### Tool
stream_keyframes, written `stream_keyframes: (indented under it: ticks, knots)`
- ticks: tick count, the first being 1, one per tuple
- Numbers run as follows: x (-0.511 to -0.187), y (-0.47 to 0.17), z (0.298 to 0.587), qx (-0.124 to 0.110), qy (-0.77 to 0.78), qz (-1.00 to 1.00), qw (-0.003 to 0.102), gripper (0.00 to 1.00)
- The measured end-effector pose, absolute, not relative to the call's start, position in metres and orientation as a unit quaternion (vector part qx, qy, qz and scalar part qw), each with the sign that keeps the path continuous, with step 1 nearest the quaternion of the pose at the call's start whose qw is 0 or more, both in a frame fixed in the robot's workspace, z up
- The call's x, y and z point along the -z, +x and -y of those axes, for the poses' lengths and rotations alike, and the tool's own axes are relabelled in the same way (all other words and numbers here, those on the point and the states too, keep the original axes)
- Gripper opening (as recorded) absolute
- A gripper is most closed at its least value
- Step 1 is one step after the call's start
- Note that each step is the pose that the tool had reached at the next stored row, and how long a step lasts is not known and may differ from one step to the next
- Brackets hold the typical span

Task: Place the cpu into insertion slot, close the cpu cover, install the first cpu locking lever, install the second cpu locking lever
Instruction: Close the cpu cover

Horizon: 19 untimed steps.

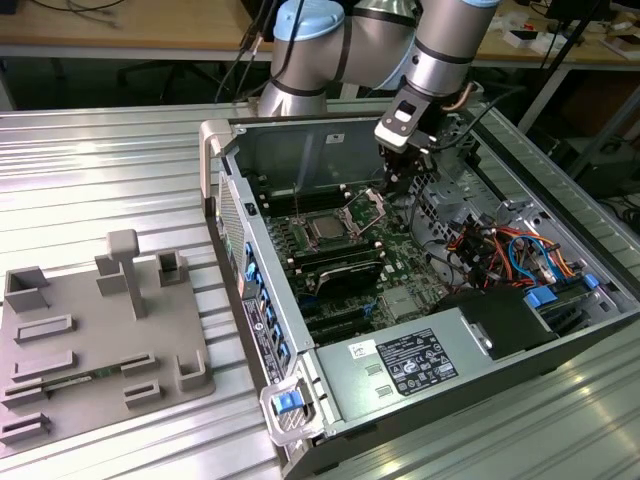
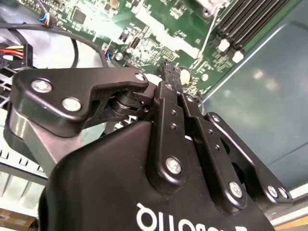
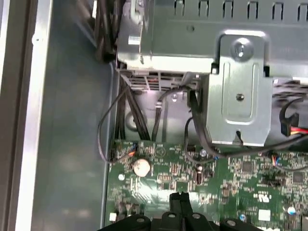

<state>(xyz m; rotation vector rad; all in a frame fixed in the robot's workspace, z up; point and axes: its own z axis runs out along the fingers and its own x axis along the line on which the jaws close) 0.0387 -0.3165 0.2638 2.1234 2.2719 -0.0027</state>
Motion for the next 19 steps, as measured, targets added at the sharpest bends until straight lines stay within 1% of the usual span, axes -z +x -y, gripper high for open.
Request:
stream_keyframes:
  ticks: [9,19]
  knots:
    - [-0.244,0.041,0.318,0.003,0.683,-0.731,0.014,0.11]
    - [-0.241,0.036,0.319,0.009,0.683,-0.731,0.008,0.11]
